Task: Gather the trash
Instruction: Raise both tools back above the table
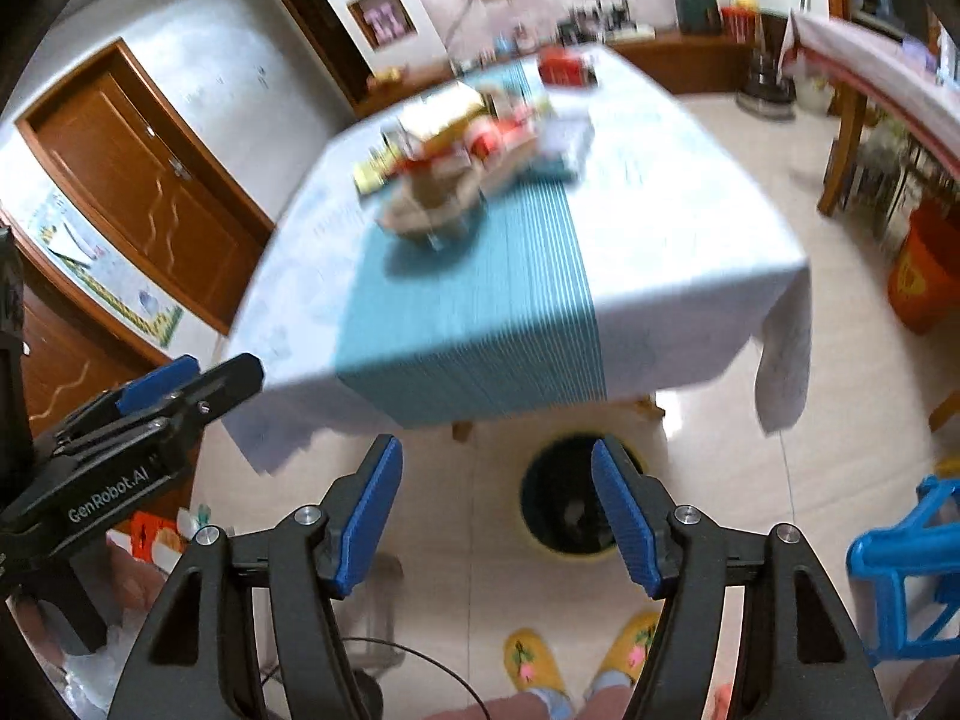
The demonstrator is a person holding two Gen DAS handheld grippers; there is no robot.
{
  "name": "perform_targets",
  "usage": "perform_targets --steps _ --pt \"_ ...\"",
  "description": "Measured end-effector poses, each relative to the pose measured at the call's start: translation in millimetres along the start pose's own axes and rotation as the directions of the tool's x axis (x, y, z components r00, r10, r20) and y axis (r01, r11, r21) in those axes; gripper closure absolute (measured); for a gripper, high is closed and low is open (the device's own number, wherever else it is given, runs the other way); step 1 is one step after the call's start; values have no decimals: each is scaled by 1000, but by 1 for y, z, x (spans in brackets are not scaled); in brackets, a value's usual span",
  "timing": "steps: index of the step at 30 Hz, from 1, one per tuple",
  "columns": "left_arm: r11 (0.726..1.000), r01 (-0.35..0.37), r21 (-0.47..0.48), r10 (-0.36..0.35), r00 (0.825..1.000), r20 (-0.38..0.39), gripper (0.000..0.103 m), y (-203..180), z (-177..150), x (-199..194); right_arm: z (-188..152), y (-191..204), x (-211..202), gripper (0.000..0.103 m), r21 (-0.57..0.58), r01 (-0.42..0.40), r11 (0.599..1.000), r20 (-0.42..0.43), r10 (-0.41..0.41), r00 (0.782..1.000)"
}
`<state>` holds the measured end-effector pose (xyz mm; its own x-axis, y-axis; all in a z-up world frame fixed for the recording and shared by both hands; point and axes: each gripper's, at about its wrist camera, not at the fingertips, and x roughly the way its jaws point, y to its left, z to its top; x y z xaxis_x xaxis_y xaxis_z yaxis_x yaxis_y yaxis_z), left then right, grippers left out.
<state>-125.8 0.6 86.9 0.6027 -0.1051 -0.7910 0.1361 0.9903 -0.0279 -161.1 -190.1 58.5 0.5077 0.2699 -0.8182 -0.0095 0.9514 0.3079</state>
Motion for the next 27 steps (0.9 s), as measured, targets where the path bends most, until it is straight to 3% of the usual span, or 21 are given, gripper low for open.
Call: perform_targets --steps 5,8,13,20,27 --pt "999 -2 54 -4 995 104 33 -12 21 -52 15 17 -41 35 0 17 1000 88 -17 996" --pt "996 -7 84 -4 992 128 33 -17 36 -76 19 28 -58 35 -6 28 1000 114 -27 993" --pt "989 -79 122 53 978 201 33 -21 51 -100 29 43 -82 35 -8 38 999 159 -36 987" --pt "996 -3 91 -10 989 145 33 -6 63 -96 47 51 -95 35 8 56 998 213 -56 975" --pt "998 21 56 -27 995 100 33 5 70 -67 66 48 -89 35 -12 90 996 222 -85 971"
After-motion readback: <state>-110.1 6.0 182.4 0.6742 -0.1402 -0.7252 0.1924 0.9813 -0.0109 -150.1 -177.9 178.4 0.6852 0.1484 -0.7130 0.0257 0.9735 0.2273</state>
